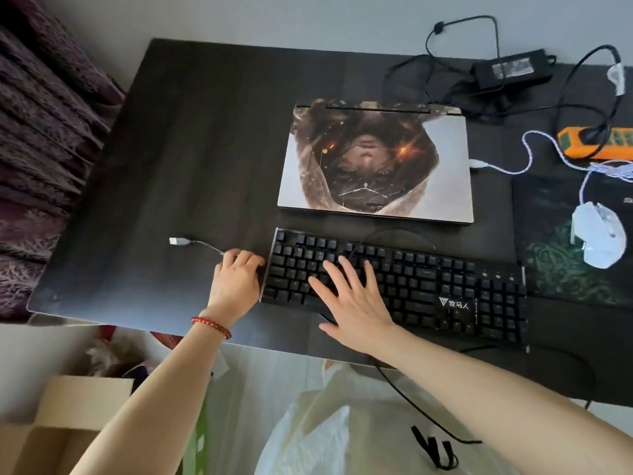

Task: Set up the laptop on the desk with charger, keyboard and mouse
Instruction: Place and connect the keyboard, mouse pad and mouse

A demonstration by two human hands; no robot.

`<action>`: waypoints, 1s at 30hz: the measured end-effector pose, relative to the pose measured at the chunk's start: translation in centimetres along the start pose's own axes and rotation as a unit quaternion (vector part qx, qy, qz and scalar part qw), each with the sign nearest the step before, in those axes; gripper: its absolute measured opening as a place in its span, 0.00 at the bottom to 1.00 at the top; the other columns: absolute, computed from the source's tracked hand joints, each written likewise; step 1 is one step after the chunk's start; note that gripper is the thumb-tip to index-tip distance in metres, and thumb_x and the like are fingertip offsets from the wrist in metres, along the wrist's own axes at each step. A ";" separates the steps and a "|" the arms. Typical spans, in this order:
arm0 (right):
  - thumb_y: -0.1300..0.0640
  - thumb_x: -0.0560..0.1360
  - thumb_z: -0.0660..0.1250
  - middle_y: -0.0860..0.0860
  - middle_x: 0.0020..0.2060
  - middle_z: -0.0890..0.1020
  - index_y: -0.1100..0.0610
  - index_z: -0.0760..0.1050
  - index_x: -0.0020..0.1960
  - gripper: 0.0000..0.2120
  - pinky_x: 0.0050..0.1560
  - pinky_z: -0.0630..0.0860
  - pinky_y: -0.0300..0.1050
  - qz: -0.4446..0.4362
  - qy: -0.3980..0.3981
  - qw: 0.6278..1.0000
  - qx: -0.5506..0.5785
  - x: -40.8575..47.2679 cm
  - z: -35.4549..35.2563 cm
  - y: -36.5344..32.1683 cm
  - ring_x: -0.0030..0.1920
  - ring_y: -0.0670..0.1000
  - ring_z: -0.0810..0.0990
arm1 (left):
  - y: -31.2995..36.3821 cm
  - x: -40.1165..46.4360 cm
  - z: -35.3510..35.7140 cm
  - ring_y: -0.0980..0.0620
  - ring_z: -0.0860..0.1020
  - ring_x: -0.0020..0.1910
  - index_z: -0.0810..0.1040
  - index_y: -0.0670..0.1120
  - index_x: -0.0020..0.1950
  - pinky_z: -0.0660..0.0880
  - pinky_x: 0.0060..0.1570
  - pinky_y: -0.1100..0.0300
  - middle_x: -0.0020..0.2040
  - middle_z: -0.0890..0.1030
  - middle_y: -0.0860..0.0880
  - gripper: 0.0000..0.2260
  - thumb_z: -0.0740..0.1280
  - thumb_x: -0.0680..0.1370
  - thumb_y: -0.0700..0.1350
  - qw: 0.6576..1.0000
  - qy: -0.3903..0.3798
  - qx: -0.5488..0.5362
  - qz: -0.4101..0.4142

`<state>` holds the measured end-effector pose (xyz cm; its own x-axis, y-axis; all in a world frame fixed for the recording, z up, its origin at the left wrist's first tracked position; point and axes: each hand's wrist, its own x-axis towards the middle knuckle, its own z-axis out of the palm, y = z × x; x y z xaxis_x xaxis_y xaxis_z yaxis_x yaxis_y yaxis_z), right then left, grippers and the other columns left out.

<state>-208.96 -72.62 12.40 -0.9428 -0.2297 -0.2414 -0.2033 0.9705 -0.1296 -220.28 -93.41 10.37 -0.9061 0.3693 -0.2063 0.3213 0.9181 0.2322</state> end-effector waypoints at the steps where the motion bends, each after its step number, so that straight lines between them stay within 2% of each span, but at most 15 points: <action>1: 0.39 0.70 0.65 0.58 0.75 0.51 0.50 0.49 0.75 0.41 0.67 0.45 0.73 0.005 -0.025 1.000 0.007 1.1 0.2 -0.1 0.75 0.63 0.47 | -0.1 -0.2 0.1 0.40 0.70 0.60 0.77 0.44 0.55 0.68 0.50 0.47 0.55 0.78 0.45 0.11 0.64 0.74 0.37 1.000 -0.001 0.009 -0.004; 3: 0.37 0.70 0.65 0.56 0.76 0.42 0.48 0.40 0.75 0.46 0.66 0.39 0.74 0.025 -0.055 0.998 0.002 2.8 0.1 0.2 0.75 0.63 0.39 | -0.1 -0.6 0.4 0.42 0.72 0.55 0.77 0.46 0.54 0.65 0.49 0.50 0.52 0.79 0.47 0.09 0.63 0.75 0.39 0.999 0.000 0.021 -0.024; 8: 0.34 0.67 0.66 0.56 0.76 0.45 0.46 0.41 0.75 0.48 0.67 0.45 0.72 0.007 -0.060 0.998 -0.022 3.3 0.0 1.2 0.74 0.61 0.50 | 0.1 -1.4 0.8 0.45 0.77 0.45 0.77 0.48 0.50 0.57 0.46 0.54 0.45 0.80 0.48 0.10 0.60 0.75 0.37 0.996 0.051 0.007 -0.074; 14: 0.37 0.67 0.68 0.57 0.72 0.53 0.43 0.45 0.74 0.45 0.67 0.47 0.71 -0.001 -0.054 0.998 -0.015 3.3 -0.5 0.9 0.70 0.60 0.57 | 0.3 -2.1 1.0 0.44 0.75 0.45 0.78 0.48 0.49 0.57 0.55 0.52 0.46 0.78 0.47 0.11 0.61 0.73 0.34 0.991 0.057 -0.043 -0.115; 20: 0.39 0.68 0.68 0.57 0.70 0.56 0.42 0.47 0.73 0.42 0.65 0.55 0.62 0.006 -0.036 0.999 -0.008 3.6 -1.2 1.2 0.67 0.60 0.60 | -1.8 -4.4 0.2 0.43 0.73 0.49 0.77 0.46 0.48 0.58 0.58 0.50 0.47 0.77 0.45 0.12 0.61 0.74 0.31 0.976 0.088 -0.055 -0.190; 26: 0.38 0.66 0.68 0.57 0.70 0.58 0.43 0.52 0.73 0.41 0.63 0.58 0.59 0.028 -0.019 0.999 -0.001 5.2 -2.1 1.7 0.66 0.60 0.61 | -2.5 -8.9 -0.9 0.41 0.74 0.45 0.78 0.44 0.45 0.62 0.57 0.44 0.45 0.80 0.45 0.13 0.67 0.69 0.27 0.976 0.147 -0.028 -0.157; 30: 0.39 0.68 0.68 0.57 0.71 0.57 0.45 0.53 0.73 0.40 0.65 0.58 0.59 0.033 -0.048 0.998 -0.012 5.4 -2.0 1.1 0.68 0.61 0.60 | -2.0 -9.8 -2.0 0.40 0.75 0.44 0.79 0.43 0.45 0.65 0.57 0.43 0.43 0.80 0.44 0.07 0.65 0.74 0.32 0.966 0.199 -0.072 -0.150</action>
<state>-214.80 -72.69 12.91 -0.9252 -0.1702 -0.3392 -0.1487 0.9849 -0.0885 -212.58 -99.15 13.84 -0.9957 -0.0220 0.0905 0.0117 0.9346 0.3554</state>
